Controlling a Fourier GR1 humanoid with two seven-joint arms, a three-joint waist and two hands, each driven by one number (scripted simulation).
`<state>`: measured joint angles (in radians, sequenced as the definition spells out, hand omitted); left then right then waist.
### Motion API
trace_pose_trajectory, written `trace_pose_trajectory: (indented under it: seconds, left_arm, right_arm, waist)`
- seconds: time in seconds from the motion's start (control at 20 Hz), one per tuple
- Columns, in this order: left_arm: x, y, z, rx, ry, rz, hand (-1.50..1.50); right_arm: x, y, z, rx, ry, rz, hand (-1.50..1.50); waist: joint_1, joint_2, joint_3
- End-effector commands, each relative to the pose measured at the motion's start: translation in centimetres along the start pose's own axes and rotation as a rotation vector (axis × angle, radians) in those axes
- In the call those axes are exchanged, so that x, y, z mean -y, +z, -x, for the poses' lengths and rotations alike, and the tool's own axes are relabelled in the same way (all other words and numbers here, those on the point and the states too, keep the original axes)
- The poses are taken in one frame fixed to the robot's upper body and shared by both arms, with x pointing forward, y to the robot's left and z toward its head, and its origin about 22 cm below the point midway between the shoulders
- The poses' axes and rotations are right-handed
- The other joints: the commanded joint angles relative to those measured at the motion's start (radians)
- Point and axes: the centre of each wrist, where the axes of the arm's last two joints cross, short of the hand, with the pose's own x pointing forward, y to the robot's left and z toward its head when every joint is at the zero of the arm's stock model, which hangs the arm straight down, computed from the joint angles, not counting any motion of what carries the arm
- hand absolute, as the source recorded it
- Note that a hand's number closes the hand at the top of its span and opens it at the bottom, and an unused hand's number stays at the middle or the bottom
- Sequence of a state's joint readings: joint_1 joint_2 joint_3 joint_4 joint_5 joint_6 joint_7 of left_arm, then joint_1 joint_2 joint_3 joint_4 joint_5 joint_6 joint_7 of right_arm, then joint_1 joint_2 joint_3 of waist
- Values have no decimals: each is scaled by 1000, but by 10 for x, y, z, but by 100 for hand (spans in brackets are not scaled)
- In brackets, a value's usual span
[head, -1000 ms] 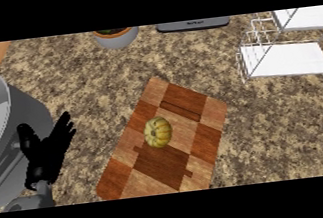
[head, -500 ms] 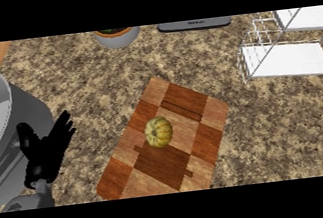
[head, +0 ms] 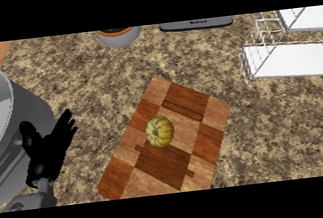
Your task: Pick the can from the placemat and place it in the tiered shelf
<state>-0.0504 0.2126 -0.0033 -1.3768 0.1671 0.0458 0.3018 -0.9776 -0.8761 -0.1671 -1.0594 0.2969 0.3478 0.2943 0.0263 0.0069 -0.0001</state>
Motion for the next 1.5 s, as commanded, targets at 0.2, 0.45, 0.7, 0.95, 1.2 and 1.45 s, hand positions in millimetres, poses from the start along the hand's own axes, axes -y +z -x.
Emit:
trace_pose_trajectory:
  seconds: [0.2,0.45,0.7,0.95,1.2,1.45]
  left_arm:
    - [-18,-6,16,-12,19,-2,0]
    - [-3,-12,-4,-10,9,-9,0]
    - [-6,-4,-5,-2,8,-3,0]
    - [-12,-10,-5,-3,11,7,0]
    - [0,3,4,-14,10,-3,0]
    - [-6,-2,2,0,0,0,0]
  right_arm:
    - [-23,-32,6,9,-2,11,150]
    - [-36,-41,32,8,40,5,150]
    - [-50,-49,31,50,-3,28,150]
    - [-38,-53,31,78,-3,19,150]
    - [-47,-49,46,76,130,-8,150]
    - [-34,-54,42,-40,-187,108,-150]
  waist:
    - [-3,0,-1]
    - [-1,1,0]
    - [0,0,0]
    - [5,4,0]
    - [-1,1,0]
    - [1,3,1]
